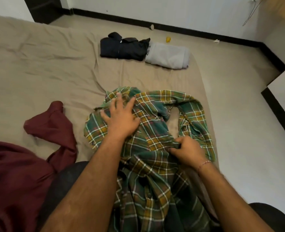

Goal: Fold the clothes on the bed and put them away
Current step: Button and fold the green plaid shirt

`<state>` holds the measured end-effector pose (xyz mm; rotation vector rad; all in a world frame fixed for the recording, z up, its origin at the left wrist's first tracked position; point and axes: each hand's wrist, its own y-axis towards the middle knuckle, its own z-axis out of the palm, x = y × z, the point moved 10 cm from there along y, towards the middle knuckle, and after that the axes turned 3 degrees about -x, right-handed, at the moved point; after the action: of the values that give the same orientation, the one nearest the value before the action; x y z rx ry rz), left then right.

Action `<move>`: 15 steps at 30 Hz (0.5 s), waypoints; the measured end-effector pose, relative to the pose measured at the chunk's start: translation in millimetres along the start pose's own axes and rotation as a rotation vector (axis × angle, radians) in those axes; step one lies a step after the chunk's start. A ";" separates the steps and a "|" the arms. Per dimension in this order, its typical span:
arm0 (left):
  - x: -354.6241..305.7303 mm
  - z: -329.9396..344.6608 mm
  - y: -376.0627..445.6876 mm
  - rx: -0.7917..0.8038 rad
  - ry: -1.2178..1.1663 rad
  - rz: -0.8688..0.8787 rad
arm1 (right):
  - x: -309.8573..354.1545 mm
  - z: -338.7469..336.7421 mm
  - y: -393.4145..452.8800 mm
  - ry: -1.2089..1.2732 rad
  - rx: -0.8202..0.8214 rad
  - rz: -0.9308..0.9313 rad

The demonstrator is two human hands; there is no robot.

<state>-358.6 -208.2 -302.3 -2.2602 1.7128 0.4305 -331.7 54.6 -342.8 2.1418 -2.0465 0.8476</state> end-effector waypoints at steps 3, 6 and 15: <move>31.7 -6.4 10.3 -0.145 -0.084 -0.157 | 12.5 -19.0 -8.4 0.156 -0.113 -0.136; 66.1 -54.3 3.2 -0.595 -0.605 -0.310 | 14.2 -30.1 -13.9 0.982 -0.074 0.039; -41.6 -135.9 -31.9 -0.382 -0.729 0.527 | 133.5 -130.9 -27.5 0.603 0.066 -0.667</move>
<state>-328.9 -215.9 -159.9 -1.4746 1.8568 1.5760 -355.0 -9.9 -166.7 2.0308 -0.9511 1.2332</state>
